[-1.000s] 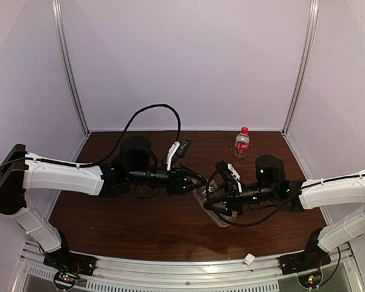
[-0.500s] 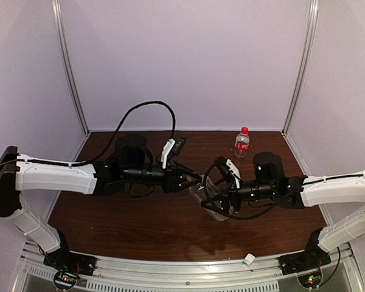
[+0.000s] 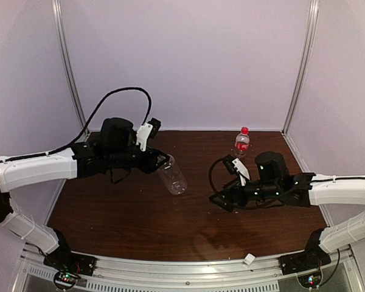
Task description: Unscrew the bottle caps
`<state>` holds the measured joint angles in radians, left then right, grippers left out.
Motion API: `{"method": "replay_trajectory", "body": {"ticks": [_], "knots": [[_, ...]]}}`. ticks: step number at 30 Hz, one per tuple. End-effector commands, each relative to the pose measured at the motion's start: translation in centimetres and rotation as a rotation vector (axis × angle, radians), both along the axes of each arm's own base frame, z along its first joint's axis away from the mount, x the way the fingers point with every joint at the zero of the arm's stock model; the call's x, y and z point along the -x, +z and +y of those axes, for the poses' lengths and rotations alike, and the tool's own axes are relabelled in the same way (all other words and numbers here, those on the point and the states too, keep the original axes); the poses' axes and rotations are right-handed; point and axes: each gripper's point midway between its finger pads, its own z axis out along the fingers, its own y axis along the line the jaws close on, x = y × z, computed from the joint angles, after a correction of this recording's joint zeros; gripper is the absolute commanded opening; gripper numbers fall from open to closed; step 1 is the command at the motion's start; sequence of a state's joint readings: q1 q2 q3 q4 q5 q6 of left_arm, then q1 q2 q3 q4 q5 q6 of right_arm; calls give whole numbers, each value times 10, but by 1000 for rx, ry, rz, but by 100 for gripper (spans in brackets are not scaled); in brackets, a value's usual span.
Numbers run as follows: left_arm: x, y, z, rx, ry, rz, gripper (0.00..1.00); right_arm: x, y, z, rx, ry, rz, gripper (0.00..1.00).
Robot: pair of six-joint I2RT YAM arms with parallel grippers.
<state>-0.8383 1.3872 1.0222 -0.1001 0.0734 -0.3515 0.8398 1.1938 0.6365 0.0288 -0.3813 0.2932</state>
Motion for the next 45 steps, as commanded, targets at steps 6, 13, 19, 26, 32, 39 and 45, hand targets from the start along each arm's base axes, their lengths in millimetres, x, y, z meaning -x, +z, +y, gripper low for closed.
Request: {"method": "replay_trajectory", "body": {"ticks": [6,13,19,26,32,39,45], "knots": [[-81,-17,53,-175,286,-57,0,-1,-3,-27,66,-134,61,96],[-111,-40,60,-252,321,-23,0,7,-11,-33,79,-144,99,94],[-116,-52,58,-292,316,-5,0,15,-14,-43,96,-165,132,94],[-117,-60,58,-306,313,6,23,22,-20,-48,103,-176,161,93],[-116,-57,56,-303,305,6,50,26,-25,-51,109,-185,182,92],[-110,-28,59,-253,308,-31,76,51,-31,-63,170,-201,257,90],[-98,-3,67,-203,311,-62,93,94,-48,-76,273,-191,348,89]]}}
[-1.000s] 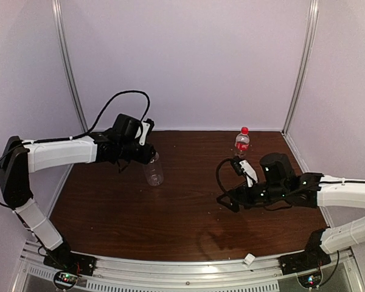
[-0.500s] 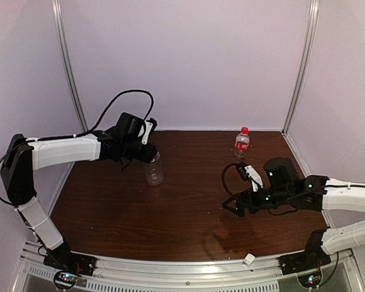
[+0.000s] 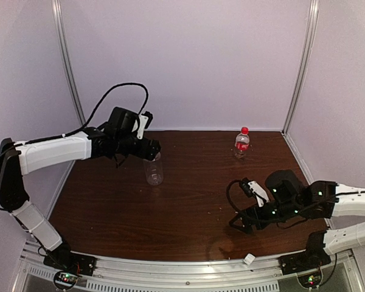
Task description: Unscrew the bottle caps
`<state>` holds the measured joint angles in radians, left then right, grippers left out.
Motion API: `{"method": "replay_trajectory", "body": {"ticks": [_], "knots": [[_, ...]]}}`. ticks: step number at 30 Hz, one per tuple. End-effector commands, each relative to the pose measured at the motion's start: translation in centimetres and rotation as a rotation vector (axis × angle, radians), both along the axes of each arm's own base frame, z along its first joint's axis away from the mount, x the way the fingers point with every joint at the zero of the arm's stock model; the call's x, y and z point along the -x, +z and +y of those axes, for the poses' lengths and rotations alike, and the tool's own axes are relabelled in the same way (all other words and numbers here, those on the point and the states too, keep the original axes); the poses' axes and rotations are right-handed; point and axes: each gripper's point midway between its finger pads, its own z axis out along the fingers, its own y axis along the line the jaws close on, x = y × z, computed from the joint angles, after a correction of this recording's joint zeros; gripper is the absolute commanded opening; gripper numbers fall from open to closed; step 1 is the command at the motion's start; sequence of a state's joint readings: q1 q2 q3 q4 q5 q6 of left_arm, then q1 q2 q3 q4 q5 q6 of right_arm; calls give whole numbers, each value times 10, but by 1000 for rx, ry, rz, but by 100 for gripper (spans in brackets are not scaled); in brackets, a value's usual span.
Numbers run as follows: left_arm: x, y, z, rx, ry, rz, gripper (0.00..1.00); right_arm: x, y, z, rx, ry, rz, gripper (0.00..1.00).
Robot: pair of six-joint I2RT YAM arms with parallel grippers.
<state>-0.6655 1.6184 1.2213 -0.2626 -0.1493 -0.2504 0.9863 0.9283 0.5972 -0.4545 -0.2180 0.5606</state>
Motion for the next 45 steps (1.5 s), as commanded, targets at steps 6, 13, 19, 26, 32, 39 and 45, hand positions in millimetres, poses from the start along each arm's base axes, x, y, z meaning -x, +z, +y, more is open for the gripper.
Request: {"method": "replay_trajectory", "body": {"ticks": [6,13,19,26,32,39,45], "knots": [[24,62,9,124,-37,-93,98,63,-30,-23,167,2,151,89],[41,77,20,151,-44,-114,98,90,-58,-36,306,37,211,83],[48,72,24,148,-46,-103,98,97,-77,-40,385,62,236,76],[51,67,25,145,-50,-88,98,99,-94,-38,444,90,249,65],[55,73,32,144,-37,-105,98,101,-99,-34,466,117,258,45],[57,79,41,139,-8,-128,98,100,-88,-12,424,173,237,30],[59,76,45,145,14,-124,98,72,-60,39,347,215,76,23]]}}
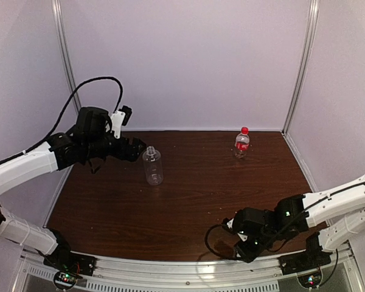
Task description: Unscrew the bottle caps
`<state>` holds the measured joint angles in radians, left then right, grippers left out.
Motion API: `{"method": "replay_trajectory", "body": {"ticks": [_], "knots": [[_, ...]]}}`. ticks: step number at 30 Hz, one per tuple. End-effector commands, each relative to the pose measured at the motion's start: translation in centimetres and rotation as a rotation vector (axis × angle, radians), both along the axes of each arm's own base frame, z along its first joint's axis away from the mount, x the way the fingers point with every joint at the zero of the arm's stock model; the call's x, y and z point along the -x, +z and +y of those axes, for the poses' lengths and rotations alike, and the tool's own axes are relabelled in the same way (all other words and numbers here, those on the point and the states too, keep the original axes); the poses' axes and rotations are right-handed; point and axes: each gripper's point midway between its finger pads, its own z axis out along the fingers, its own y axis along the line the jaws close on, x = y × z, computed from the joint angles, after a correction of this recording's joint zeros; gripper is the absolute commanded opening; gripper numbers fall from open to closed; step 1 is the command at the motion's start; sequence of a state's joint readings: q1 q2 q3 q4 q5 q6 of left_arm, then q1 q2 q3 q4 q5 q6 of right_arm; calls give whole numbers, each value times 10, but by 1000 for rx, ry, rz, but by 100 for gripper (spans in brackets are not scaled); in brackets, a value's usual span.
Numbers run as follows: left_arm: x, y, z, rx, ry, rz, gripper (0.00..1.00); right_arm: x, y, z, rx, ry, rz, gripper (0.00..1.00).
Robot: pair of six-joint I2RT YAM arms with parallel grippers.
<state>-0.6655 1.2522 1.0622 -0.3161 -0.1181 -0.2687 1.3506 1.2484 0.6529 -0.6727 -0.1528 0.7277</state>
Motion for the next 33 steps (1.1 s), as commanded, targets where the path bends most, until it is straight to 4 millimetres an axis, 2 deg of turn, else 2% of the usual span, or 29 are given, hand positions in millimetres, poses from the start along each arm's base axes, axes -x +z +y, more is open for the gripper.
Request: {"method": "replay_trajectory", "body": {"ticks": [1,8,11,17,19,23,33], "knots": [[0,5,6,25,30,-18,98,-32,30,55,-118,66,-155,23],[6,9,15,28,51,-33,98,-108,40,115,-178,60,-319,22],[11,12,20,41,58,-47,98,-141,50,143,-239,52,-386,22],[18,12,25,56,61,-54,98,-190,64,206,-375,133,-543,23],[19,12,27,52,63,-52,98,-197,53,225,-386,176,-551,24],[22,13,31,48,73,-54,98,-212,54,259,-479,221,-620,25],[27,18,40,51,92,-72,98,-242,44,289,-638,238,-697,27]]}}
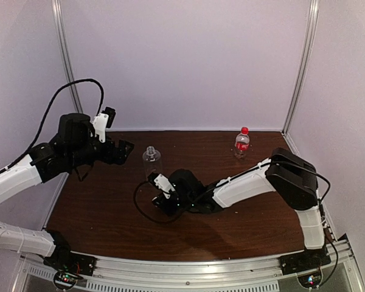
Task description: Unscrew the bottle caps
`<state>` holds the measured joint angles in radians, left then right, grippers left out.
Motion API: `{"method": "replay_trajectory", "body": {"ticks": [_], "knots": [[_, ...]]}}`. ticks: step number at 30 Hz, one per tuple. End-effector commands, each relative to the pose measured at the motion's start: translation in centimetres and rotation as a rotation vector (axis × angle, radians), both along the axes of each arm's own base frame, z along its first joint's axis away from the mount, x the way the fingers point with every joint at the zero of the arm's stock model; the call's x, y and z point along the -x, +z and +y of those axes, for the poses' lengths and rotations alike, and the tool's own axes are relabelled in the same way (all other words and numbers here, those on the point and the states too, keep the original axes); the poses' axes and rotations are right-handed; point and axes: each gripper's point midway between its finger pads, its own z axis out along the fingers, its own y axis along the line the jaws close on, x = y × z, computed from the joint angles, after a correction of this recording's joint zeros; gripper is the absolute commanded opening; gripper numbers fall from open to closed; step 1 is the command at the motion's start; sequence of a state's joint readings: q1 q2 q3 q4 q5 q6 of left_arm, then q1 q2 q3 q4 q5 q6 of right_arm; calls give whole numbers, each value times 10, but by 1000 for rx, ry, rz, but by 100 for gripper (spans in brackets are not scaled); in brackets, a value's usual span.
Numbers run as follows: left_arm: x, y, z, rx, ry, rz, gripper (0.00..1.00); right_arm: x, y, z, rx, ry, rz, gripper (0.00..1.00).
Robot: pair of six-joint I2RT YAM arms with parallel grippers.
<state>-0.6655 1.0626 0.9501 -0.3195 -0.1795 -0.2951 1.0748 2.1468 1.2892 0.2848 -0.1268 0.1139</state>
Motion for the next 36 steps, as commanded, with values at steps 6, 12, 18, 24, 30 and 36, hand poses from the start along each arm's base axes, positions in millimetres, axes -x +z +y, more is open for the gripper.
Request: {"method": "replay_trajectory", "body": {"ticks": [6,12,18,24,30,36], "knots": [[3,5,9,10,30,-14,98,-33,14,29,-139,49,-63,28],[2,4,8,9,28,-16,98,-42,2,26,-141,37,-48,29],[1,5,8,6,28,-19,98,-39,-7,24,-125,50,-33,33],[2,7,9,6,31,-23,98,-38,-19,20,-107,53,-17,37],[2,9,11,7,35,-31,98,-36,-24,16,-109,52,-9,41],[2,8,11,3,34,-29,98,-36,-21,11,-111,51,-7,46]]}}
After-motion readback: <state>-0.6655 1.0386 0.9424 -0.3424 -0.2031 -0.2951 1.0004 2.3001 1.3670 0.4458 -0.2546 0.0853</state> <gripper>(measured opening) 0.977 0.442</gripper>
